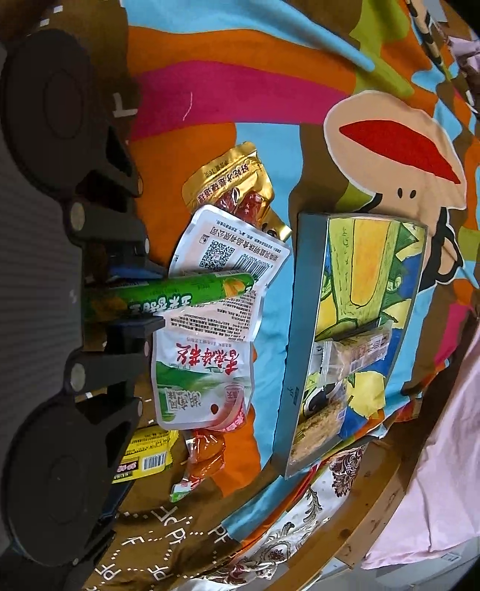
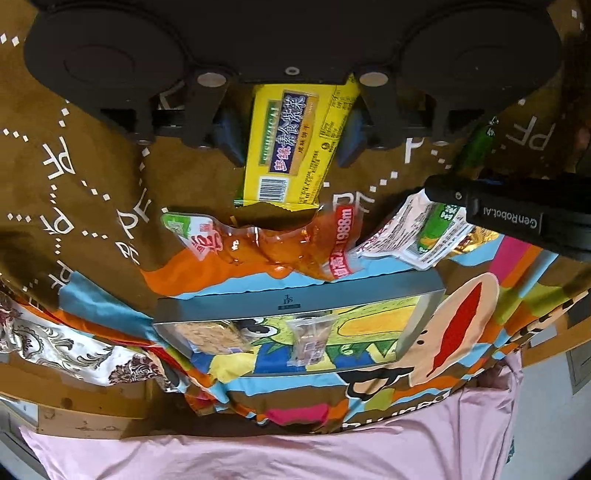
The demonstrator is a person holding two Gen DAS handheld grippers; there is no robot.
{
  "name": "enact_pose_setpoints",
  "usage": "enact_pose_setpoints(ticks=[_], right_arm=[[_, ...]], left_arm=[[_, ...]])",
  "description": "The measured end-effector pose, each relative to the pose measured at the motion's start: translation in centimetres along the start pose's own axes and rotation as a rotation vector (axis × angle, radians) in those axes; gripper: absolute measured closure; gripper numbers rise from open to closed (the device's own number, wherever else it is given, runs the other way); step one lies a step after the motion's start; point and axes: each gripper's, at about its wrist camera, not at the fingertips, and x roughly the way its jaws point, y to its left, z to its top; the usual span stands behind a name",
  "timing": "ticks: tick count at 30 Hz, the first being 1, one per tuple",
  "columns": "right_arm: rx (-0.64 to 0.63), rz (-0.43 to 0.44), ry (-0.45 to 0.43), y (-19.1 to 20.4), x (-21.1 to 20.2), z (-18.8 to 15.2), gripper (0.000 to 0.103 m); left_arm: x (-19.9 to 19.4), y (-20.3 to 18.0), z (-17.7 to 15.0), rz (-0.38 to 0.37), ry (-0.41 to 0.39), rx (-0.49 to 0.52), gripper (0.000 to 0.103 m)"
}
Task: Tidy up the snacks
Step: 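Lift both held snacks and carry them over the dinosaur tray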
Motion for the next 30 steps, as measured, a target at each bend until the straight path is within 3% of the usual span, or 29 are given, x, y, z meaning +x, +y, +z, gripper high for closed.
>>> enact_pose_setpoints(ticks=[5,15,30], right_arm=[[-0.038,0.014,-0.007,0.4,-0.6,-0.2,0.049],[-0.111,0.022,-0.013,1.0,-1.7,-0.4,0.05],[-0.141,0.038,-0.019,1.4,-1.8,-0.7,0.05]], left_arm=[[-1.0,-0.1,-0.4,0.005,0.0,-0.03,0.083],[-3.5,1.2,-2.1,-0.018,0.018,-0.219,0.084],[-2.4,0.6,-1.5,0.025,0.028,-0.185,0.083]])
